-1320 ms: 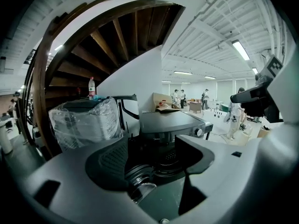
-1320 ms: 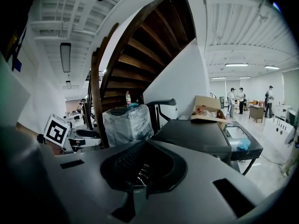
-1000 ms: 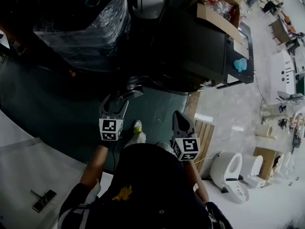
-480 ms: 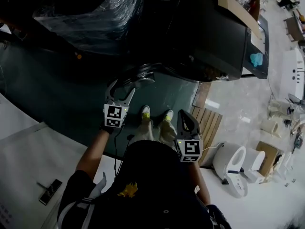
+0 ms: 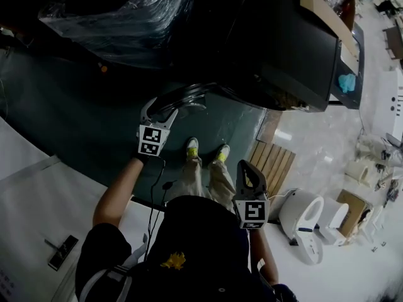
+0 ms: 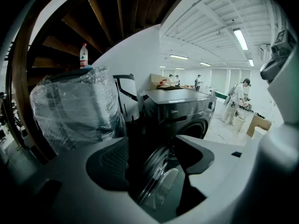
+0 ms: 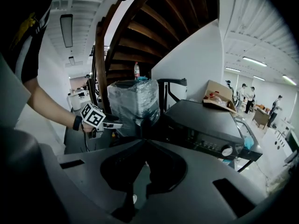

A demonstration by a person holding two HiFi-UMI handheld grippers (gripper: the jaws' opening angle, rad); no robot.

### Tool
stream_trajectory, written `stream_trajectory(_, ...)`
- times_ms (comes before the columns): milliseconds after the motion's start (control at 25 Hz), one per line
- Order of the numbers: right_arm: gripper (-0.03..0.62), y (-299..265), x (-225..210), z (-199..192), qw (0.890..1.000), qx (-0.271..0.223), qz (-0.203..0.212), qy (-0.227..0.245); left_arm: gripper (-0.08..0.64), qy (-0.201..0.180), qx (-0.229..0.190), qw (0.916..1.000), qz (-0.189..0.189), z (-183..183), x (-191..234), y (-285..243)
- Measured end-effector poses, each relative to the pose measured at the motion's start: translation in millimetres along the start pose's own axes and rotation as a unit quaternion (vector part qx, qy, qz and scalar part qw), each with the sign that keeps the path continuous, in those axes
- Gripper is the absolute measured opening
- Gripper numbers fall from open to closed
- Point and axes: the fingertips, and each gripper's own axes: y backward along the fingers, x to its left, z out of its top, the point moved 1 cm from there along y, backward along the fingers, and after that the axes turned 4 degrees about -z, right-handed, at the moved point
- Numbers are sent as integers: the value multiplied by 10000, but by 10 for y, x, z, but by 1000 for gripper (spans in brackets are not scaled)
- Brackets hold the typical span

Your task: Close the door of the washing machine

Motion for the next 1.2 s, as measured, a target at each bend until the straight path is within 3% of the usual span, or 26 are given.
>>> stream_trajectory(120,26,10,-156,-124,9994,111,-222,259,304,85,277,9996,-43,-232,53,-193)
stream_trajectory(280,26,17,-281,-172,9991,151,-358,176,302,57,610,9981,-80,-588,144,-461)
stream_trajectory(480,26,2,-244,-327,9988,324,-340,141,302,-143,1164,9931,36,-1041,469,-792)
stream_trajectory(680,26,28,-148,-527,9979,578,-283,95,302,-203,1515,9880,-206,-1308,601,-1051)
stream_trajectory(880,26,24,-81,-581,9968,636,-112,-474,273,-288,2133,9756,-432,-1697,517,-1199)
stream_trajectory(920,26,18,-61,-590,9960,638,-83,-626,231,-287,2153,9750,-467,-1733,492,-1209)
stream_trajectory(1200,26,-7,103,-615,9951,622,103,-762,222,-177,2157,9754,-426,-1747,445,-1194)
